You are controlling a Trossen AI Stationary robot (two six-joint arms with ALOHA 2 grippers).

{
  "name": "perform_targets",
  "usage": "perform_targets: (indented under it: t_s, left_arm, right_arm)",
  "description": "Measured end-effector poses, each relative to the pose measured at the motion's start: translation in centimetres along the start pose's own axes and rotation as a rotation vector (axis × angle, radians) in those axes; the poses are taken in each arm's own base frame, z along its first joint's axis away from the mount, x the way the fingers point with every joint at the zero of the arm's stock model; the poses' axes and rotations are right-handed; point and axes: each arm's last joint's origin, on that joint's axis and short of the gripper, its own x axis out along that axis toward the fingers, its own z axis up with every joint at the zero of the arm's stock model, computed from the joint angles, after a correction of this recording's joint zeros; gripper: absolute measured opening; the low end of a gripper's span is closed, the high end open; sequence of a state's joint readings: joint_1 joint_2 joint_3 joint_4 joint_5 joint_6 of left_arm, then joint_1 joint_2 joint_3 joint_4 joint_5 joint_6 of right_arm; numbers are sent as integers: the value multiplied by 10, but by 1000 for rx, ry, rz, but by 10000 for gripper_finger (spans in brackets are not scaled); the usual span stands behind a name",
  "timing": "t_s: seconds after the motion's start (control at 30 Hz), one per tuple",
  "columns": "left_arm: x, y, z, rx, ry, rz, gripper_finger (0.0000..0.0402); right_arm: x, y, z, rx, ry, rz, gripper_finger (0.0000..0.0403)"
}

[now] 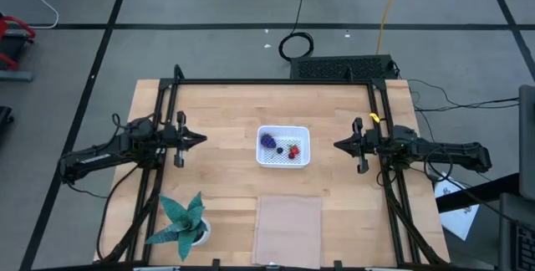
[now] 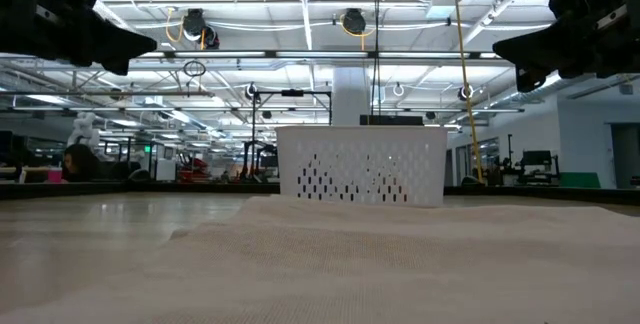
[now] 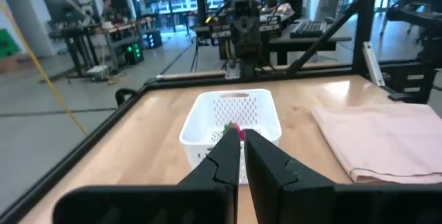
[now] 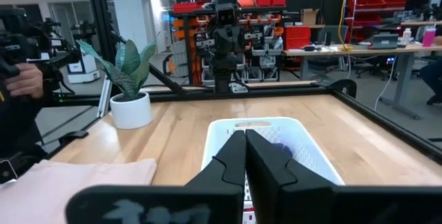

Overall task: Pick and placing Produce into tupperware
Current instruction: Return to Home Position

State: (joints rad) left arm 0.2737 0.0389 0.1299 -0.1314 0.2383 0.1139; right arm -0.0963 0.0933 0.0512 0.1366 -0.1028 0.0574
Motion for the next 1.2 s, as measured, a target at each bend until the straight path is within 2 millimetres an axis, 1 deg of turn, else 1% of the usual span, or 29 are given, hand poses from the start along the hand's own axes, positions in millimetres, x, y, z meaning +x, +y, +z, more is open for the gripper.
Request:
perform_targets:
  t_s: [0.13, 0.47, 0.63, 1.2]
  left_arm:
    - [0, -1, 1, 21, -13, -40, 26]
    - [0, -1, 2, 18, -20, -46, 26]
    - [0, -1, 2, 10, -20, -46, 26]
    - [0, -1, 3, 19, -31, -45, 26]
  right_arm:
    - [0, 0, 0, 11, -7, 2, 0]
    - [0, 0, -1, -19, 2, 0, 0]
    - [0, 0, -7, 23, 58, -4, 0]
    - [0, 0, -6, 40, 45, -4, 0]
